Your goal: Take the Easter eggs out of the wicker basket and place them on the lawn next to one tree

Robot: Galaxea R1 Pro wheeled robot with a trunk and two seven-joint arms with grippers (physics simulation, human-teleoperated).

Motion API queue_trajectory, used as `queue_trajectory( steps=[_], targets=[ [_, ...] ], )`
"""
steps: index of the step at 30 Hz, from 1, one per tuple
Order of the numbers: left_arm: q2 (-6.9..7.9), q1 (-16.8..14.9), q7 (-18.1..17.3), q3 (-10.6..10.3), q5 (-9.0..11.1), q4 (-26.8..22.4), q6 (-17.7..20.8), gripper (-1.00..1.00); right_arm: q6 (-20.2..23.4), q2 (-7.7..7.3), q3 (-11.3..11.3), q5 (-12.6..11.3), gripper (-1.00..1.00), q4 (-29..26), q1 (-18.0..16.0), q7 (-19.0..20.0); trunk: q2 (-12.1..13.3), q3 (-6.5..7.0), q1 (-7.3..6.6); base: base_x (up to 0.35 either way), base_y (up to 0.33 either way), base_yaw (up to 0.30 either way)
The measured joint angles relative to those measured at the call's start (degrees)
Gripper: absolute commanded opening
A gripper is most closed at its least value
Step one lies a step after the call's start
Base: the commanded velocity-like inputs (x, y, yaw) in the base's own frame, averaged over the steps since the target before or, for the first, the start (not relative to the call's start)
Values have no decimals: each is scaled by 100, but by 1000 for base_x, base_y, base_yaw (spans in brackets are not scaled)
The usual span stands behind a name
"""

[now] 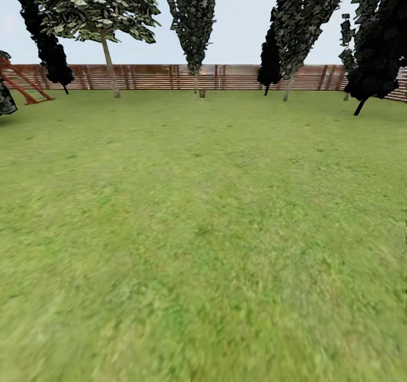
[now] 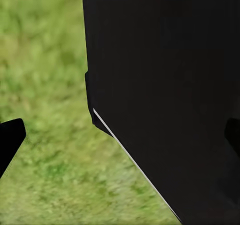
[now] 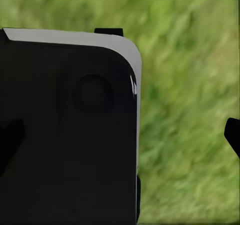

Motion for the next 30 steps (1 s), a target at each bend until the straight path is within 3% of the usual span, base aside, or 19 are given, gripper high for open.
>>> queue_trajectory(
  steps=[20, 30],
  targets=[
    [-19, -4, 0, 0, 7, -11, 0, 100, -54, -5, 94, 245, 100, 11, -6, 5, 0, 0, 0, 0, 0, -3],
    [-56, -4, -4, 0, 36, -138, 0, 100, -9, 47, 72, 175, 100, 36, -6, -22, 0, 0, 0, 0, 0, 0]
  ],
)
